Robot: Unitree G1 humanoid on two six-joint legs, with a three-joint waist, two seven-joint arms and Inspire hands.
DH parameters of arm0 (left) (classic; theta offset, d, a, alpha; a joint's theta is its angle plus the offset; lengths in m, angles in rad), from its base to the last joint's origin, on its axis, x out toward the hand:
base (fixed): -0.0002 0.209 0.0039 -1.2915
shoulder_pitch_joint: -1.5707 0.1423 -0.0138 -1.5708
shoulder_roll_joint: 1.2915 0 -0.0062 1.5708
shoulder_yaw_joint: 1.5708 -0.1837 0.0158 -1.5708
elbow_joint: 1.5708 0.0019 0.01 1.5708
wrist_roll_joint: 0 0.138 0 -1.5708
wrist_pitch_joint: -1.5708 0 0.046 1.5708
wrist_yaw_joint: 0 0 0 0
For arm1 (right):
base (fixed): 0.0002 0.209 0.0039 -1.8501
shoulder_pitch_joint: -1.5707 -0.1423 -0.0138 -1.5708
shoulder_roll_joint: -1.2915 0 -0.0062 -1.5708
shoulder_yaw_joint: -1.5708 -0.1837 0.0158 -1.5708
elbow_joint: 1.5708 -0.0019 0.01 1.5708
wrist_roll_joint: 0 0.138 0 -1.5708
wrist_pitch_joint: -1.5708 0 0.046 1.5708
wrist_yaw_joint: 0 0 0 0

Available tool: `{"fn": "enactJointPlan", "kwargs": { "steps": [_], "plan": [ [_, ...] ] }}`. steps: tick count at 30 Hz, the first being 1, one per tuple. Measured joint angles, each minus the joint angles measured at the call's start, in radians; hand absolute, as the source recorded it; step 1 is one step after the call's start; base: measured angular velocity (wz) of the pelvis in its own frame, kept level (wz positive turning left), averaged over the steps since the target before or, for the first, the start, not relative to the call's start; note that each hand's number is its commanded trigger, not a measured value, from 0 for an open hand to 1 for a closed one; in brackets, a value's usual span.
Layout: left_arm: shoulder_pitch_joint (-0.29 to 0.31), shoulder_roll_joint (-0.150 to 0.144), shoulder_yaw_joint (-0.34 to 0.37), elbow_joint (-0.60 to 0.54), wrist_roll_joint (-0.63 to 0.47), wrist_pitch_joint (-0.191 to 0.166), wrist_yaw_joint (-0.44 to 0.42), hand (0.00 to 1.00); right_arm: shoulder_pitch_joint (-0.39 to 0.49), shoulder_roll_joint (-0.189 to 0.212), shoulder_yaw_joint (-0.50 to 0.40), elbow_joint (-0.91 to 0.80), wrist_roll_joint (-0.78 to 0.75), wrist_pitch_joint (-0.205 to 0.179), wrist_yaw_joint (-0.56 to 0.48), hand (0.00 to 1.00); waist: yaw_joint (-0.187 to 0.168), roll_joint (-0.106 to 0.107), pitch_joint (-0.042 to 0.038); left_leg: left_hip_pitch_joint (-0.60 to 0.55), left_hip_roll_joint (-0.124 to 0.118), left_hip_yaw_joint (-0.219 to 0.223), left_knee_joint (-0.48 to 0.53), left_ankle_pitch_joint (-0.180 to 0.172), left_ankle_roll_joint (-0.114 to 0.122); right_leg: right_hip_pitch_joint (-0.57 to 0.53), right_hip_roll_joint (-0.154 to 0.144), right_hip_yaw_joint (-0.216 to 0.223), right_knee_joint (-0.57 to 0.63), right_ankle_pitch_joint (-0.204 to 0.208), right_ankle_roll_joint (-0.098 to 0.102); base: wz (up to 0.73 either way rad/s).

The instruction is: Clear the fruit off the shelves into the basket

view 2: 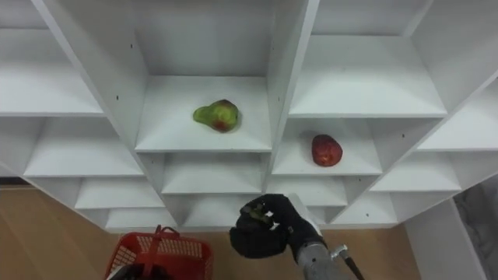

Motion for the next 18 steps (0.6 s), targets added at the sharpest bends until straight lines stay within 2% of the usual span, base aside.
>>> {"fn": "enactJointPlan", "kwargs": {
  "steps": [7,11,18],
  "plan": [
    [-0.003,0.0,-0.016,-0.006,0.0,0.0,-0.038,1.0,-0.041,-0.002,0.032,0.094,-0.02,0.0,-0.004,1.0,0.014,0.004,-0.0006,-0.003,0.0,-0.013,0.001,0.0,0.0,0.001,-0.001,-0.008,0.0,0.0,0.0,0.02],
    [-0.015,0.001,-0.024,-0.005,0.0,0.0,-0.054,1.0,-0.077,0.004,0.049,0.156,-0.031,-0.001,-0.002,1.0,0.014,0.006,0.0002,-0.018,-0.003,-0.031,0.008,0.001,0.001,-0.002,-0.01,-0.03,0.0,0.0,0.0,0.15],
    [-0.026,0.02,-0.095,-0.015,0.006,-0.001,-0.093,1.0,-0.154,0.004,0.098,0.268,-0.028,-0.001,0.003,1.0,0.018,0.013,0.0002,-0.054,-0.008,-0.064,0.029,0.003,0.003,-0.012,-0.015,-0.066,0.001,0.0,0.0,0.15]
  ]
}}
